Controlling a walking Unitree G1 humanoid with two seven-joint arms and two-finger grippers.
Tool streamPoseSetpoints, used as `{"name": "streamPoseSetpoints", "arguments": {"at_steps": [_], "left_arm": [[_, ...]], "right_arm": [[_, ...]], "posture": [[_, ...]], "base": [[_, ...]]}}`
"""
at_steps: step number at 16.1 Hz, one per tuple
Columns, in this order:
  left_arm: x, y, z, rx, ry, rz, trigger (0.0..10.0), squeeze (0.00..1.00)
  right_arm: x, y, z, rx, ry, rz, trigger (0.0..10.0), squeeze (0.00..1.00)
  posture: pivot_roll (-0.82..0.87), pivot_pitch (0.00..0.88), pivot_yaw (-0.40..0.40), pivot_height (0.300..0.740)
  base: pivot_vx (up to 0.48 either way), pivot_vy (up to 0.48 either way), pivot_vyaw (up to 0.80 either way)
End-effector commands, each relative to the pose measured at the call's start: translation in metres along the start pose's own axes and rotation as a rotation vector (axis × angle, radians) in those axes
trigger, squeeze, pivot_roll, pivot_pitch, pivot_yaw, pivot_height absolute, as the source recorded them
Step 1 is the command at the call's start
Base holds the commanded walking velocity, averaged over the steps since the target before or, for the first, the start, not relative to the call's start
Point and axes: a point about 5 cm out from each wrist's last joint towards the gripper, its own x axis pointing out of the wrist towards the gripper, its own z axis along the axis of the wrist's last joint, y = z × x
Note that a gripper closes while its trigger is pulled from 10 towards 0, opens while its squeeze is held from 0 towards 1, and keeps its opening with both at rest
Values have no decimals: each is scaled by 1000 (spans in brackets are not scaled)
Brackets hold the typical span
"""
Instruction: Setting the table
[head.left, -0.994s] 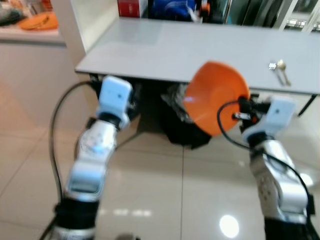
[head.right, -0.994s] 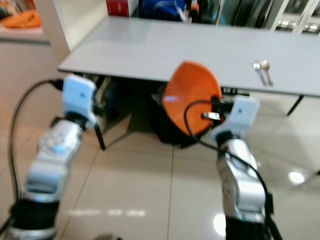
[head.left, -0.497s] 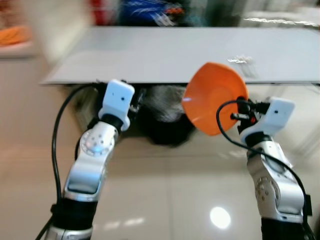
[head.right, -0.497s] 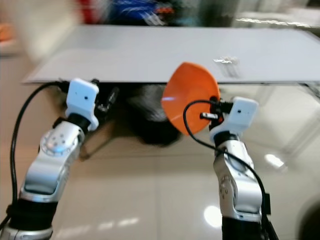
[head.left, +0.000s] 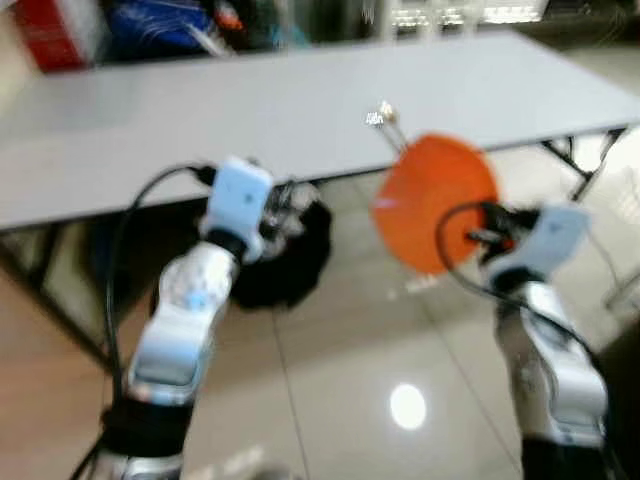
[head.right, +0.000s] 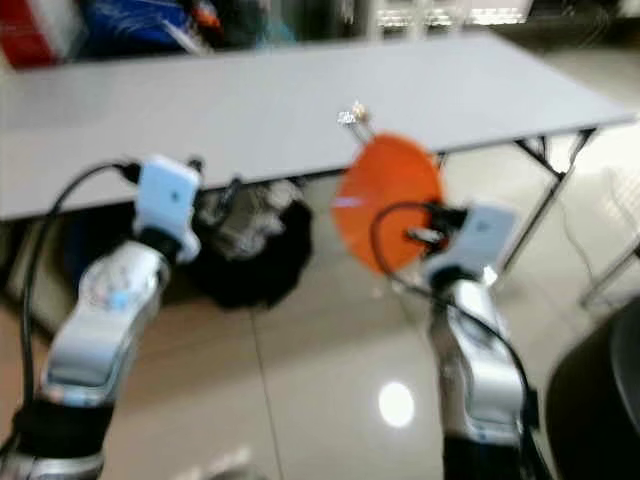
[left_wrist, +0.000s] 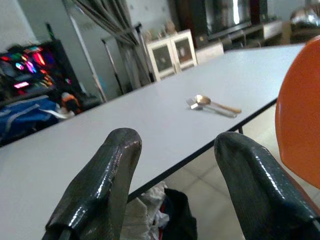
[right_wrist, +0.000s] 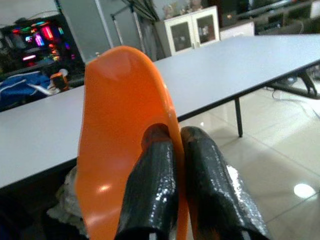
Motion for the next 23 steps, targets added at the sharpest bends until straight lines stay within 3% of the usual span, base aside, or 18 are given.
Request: {"name": "streamPoseSetpoints", "arguments": {"at_steps": [1,3,6,10,11,23], "left_arm": [[2,-3,4,-2,-11,-11,10000,0],[1,-2,4,-1,-10,-6,10000,0],[1,-1,5,0,-14,2,10000,0],[1,-1,5,-1,-14,4,10000,0],[1,-1,6,0,-15,5,10000,0],[3,-3,7,-4,-20,-3,10000,0]], "right_arm": [[1,-3,15,0,-69,-3,10000,0],[2,7,17,50,-77,66,10000,0],[4,14,20,9,-82,110,10000,0],[6,13,23,20,-97,101,10000,0],[7,9,25,100,-107,75,10000,0],[15,2,32,159,-114,43,10000,0]], "posture": [[88,0,3,740],[91,0,1,740],[92,0,-1,740],[89,0,-1,740],[90,0,-3,740],[87,0,-3,740]], "base": [[398,0,0],[392,0,0],[390,0,0],[392,0,753],[390,0,0],[388,0,0]]}}
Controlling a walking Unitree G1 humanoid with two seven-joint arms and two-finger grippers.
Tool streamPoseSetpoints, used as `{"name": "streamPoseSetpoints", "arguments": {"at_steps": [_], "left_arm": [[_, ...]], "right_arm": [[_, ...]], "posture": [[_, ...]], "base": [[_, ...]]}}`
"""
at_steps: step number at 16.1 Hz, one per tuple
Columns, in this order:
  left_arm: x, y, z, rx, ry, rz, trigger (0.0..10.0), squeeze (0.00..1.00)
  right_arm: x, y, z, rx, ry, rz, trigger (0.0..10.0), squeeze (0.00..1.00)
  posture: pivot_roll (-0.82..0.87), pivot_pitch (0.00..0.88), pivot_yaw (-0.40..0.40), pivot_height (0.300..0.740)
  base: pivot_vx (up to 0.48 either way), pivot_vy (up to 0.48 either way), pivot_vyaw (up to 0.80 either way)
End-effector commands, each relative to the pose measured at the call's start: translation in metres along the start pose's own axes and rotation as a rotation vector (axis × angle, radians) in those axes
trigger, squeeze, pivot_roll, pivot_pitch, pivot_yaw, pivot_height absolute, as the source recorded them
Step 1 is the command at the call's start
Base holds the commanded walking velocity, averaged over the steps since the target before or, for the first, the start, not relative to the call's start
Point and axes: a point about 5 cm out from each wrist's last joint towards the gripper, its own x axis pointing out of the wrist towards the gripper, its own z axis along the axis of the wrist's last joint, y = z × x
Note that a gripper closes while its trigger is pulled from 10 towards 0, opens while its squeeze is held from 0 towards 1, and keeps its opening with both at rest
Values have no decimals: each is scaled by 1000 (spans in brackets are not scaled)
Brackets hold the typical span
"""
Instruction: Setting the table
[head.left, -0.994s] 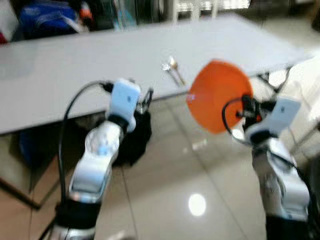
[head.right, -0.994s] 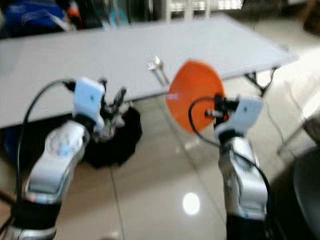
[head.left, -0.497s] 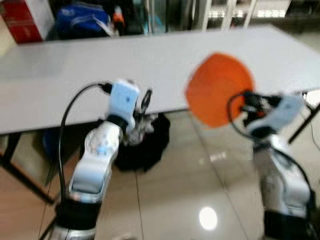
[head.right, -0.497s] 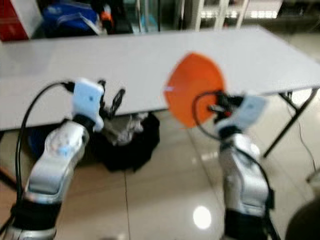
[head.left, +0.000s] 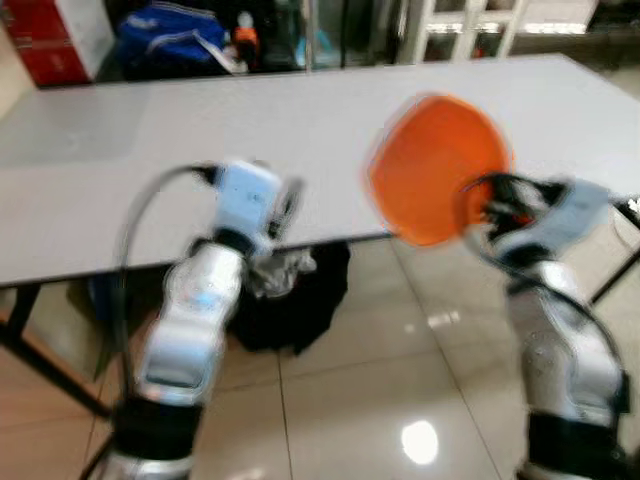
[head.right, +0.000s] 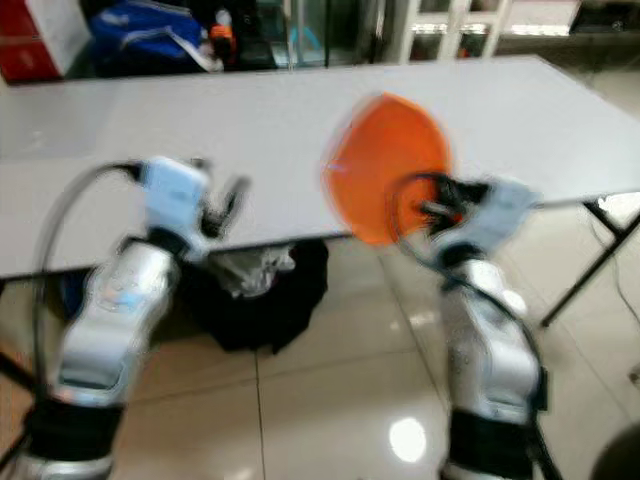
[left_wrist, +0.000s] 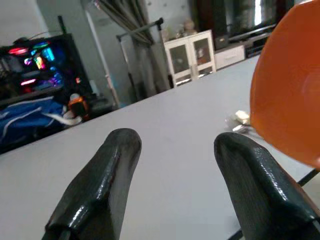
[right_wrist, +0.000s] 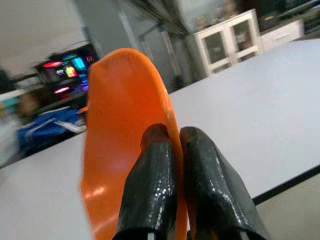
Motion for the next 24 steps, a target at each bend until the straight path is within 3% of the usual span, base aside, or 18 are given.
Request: {"name": "streamPoseSetpoints", "arguments": {"at_steps": [1,18,24], "left_arm": [[0,10,3,15,-5,27,10000,0],[-1,8,4,8,-9,17,10000,0],[-8,3,2,3,2,4,10000,0]], "right_arm": [[3,13,6,15,-33,48,10000,0],[2,13,4,27,-6,58,10000,0],[1,14,4,70,0,58,10000,0]], "posture": [[87,0,-3,740],[86,0,-4,740],[82,3,-3,740]], "base": [[386,0,0],[385,0,-94],[387,0,0]]}}
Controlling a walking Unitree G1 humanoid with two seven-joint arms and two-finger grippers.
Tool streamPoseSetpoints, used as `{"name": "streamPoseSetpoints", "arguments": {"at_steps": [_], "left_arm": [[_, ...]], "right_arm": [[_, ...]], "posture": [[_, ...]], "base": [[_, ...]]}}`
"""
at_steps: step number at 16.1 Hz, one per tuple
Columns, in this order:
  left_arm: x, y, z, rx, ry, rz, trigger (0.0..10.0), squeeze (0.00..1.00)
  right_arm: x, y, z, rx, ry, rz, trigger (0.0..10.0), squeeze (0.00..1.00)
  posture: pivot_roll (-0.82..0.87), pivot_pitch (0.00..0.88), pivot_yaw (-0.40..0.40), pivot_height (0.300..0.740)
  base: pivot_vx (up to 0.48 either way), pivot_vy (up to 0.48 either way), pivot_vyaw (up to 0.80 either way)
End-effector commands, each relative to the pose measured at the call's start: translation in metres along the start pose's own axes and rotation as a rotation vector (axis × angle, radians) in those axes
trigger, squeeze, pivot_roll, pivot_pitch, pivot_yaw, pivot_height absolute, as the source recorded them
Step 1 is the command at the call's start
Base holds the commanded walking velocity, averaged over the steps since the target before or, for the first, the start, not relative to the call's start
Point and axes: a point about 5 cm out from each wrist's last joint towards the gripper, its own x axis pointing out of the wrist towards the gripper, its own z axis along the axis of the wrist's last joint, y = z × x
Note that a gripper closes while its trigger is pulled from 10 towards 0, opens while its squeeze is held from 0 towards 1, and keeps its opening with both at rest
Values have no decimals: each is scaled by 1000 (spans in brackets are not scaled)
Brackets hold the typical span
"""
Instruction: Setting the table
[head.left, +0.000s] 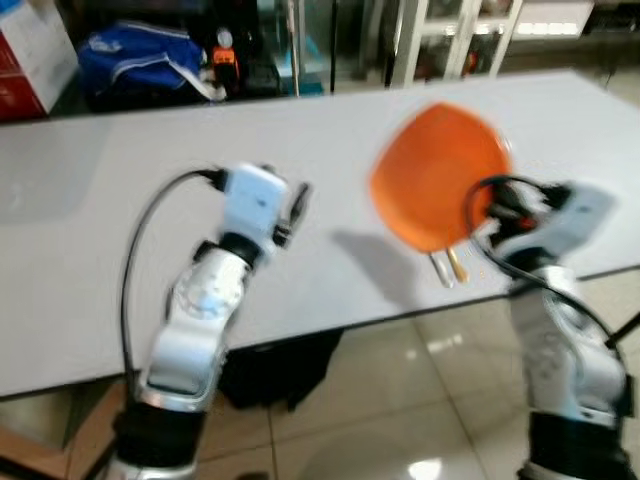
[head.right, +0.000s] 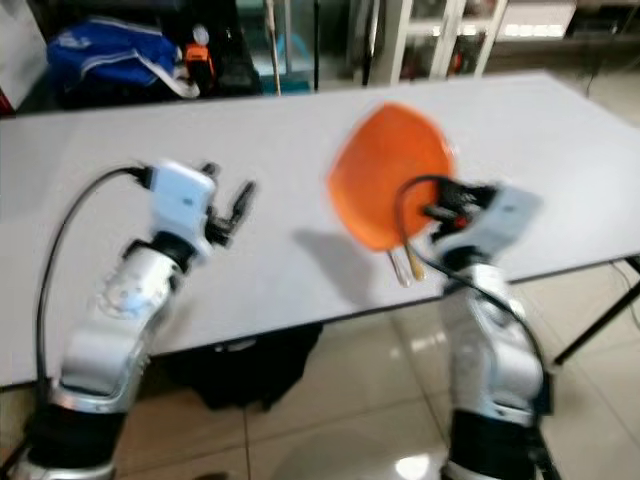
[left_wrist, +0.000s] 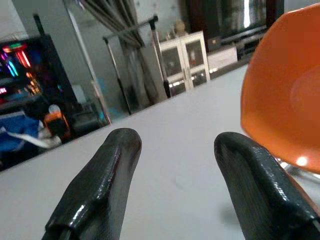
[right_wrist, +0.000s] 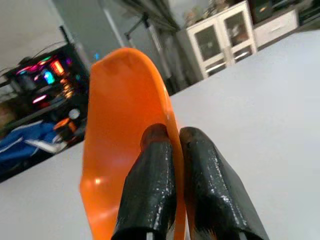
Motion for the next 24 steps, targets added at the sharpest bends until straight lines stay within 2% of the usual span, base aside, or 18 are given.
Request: {"name": "streamPoseSetpoints", "arguments": {"at_steps": [1,5,7,10,15,17,18,22,24], "left_arm": [[-4,7,-2,7,13,18,10000,0],[-11,4,-4,8,29,9,10000,0],[-13,2,-4,6,36,0,10000,0],[-12,0,-1,-22,22,-10,10000,0],[-25,-14,-2,-5,25,-137,10000,0],[-29,-19,-4,-15,42,-193,10000,0],[-33,-23,-5,-19,54,-246,10000,0],[-46,-32,-10,-2,115,-386,10000,0],[-49,-32,-11,5,125,-394,10000,0]], "right_arm": [[2,15,6,28,-27,60,10000,0],[1,7,2,87,-12,20,10000,0],[4,4,1,155,-4,3,10000,0],[18,8,-8,261,58,29,10000,0],[44,10,-28,421,192,25,10000,0],[53,12,-35,411,231,27,10000,0],[61,11,-44,429,268,-7,10000,0],[73,4,-55,492,349,-69,10000,0],[78,1,-56,518,351,-92,10000,0]], "posture": [[82,7,-5,740],[84,31,-2,740],[81,44,0,740],[90,54,-15,740],[116,48,-43,740],[127,45,-51,740],[133,45,-54,740],[150,57,-64,740],[154,61,-66,740]], "base": [[382,0,0],[384,0,0],[373,0,0],[236,0,0],[0,0,0],[0,0,0],[0,0,0],[0,0,0],[0,0,0]]}}
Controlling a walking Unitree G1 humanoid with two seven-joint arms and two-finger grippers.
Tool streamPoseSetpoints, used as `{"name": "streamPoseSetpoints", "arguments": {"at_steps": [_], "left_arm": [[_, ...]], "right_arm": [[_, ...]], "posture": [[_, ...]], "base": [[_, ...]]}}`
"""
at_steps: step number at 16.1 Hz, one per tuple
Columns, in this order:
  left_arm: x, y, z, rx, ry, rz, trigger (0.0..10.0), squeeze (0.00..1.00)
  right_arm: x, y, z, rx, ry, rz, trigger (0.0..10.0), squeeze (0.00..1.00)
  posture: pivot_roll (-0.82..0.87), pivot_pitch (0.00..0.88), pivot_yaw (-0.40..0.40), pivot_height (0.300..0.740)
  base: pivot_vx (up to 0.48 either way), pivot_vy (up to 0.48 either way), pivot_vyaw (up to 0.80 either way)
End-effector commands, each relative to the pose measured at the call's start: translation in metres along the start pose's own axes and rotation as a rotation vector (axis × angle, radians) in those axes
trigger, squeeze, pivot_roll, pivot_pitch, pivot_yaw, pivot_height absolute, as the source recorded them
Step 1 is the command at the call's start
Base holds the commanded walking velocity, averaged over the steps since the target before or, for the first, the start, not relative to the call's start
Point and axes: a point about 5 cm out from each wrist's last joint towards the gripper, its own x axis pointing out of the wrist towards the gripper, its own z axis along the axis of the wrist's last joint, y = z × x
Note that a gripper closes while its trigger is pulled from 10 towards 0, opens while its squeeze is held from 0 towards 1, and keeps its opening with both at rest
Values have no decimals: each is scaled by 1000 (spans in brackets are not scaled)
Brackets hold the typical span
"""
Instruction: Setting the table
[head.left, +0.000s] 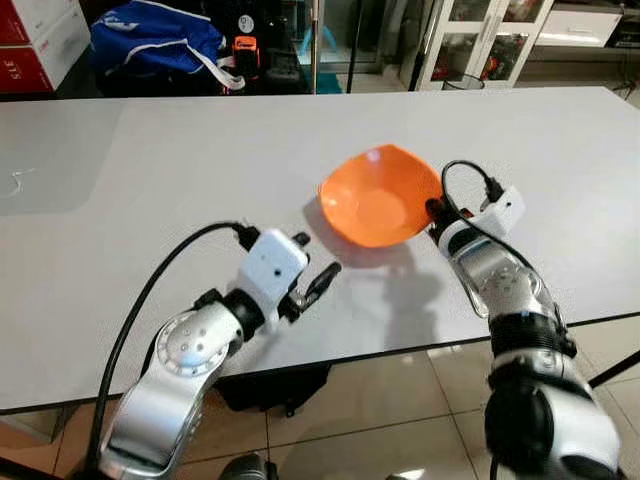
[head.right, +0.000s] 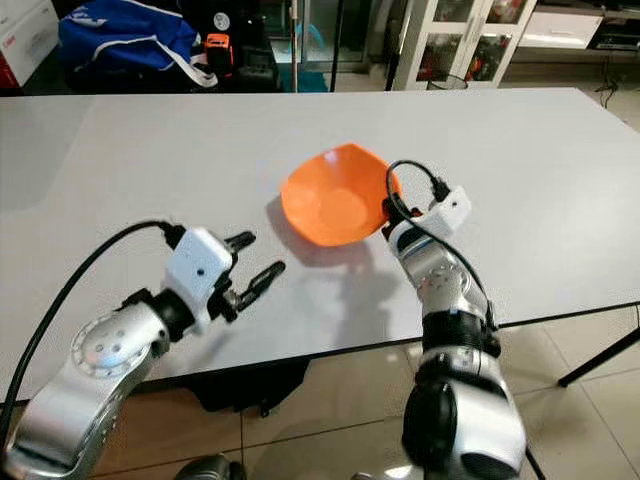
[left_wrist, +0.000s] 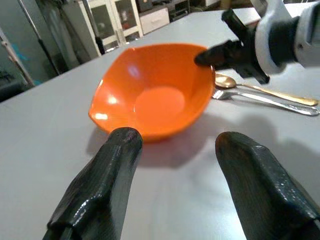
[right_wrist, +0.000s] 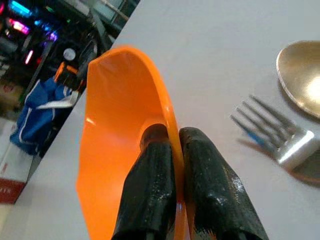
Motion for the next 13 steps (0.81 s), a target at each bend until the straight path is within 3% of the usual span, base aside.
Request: {"name": "streamPoseSetpoints", "arguments": {"at_steps": [1,11,12,13], "left_arm": [[0,-4,6,8,-15,-21,10000,0],[-5,-2,7,12,3,-24,10000,0],[-5,-2,7,11,6,-27,10000,0],[-5,-3,7,8,5,-36,10000,0]], "right_arm": [[2,3,13,33,-53,19,10000,0],[15,9,23,133,-52,-41,10000,0],[15,8,22,149,-45,-43,10000,925],[16,7,21,164,-37,-50,10000,1000]], "posture": [[160,64,-66,740],[184,69,-65,740],[183,68,-63,740],[180,66,-63,740]], "base": [[0,0,0],[0,0,0],[0,0,0],[0,0,0]]}}
